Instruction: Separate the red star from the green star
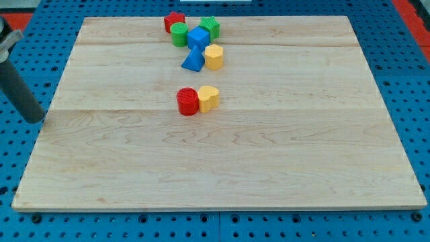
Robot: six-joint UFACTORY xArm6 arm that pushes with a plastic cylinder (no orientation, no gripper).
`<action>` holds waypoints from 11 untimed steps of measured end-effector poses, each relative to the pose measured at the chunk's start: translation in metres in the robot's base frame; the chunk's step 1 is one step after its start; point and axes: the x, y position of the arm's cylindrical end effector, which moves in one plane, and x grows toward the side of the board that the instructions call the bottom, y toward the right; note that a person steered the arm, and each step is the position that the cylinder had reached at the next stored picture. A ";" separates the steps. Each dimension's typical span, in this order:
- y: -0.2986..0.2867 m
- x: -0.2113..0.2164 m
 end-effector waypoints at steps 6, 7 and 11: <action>0.222 -0.261; 0.252 -0.259; 0.293 -0.184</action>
